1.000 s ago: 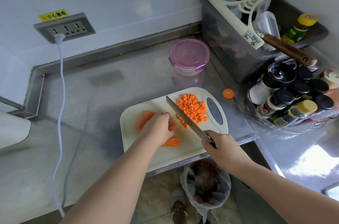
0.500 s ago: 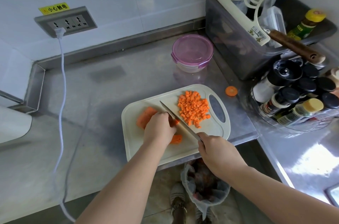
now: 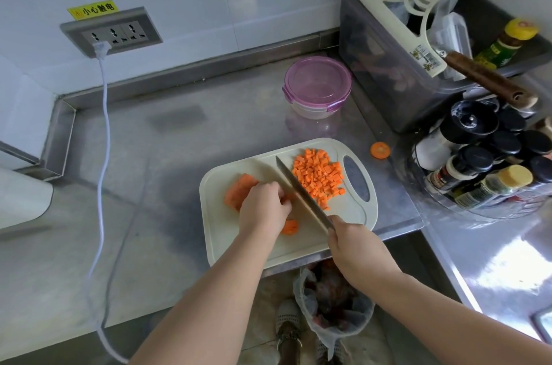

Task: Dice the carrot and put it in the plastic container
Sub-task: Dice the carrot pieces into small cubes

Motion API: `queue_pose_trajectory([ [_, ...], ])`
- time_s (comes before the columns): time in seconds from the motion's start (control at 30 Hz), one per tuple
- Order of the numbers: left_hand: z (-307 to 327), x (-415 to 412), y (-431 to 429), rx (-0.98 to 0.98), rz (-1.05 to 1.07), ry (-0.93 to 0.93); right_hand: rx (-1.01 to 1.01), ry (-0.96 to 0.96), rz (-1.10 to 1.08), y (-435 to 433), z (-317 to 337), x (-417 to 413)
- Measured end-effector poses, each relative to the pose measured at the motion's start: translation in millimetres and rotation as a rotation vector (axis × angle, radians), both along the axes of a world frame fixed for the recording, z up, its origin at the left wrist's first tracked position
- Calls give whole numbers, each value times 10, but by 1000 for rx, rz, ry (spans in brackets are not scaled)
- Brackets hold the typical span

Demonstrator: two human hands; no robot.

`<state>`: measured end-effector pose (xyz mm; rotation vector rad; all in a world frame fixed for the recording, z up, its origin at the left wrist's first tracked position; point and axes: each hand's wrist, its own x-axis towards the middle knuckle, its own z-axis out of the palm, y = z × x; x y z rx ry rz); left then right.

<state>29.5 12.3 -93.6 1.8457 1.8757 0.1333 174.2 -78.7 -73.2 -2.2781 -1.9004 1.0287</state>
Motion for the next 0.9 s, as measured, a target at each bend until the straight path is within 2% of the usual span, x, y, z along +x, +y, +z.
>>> queue_pose_trajectory([
  [0.2, -27, -44, -20, 11, 9, -77, 92, -14, 44, -35, 85, 46],
  [0.9, -27, -18, -39, 28, 35, 6, -55, -74, 98, -19, 23, -77],
])
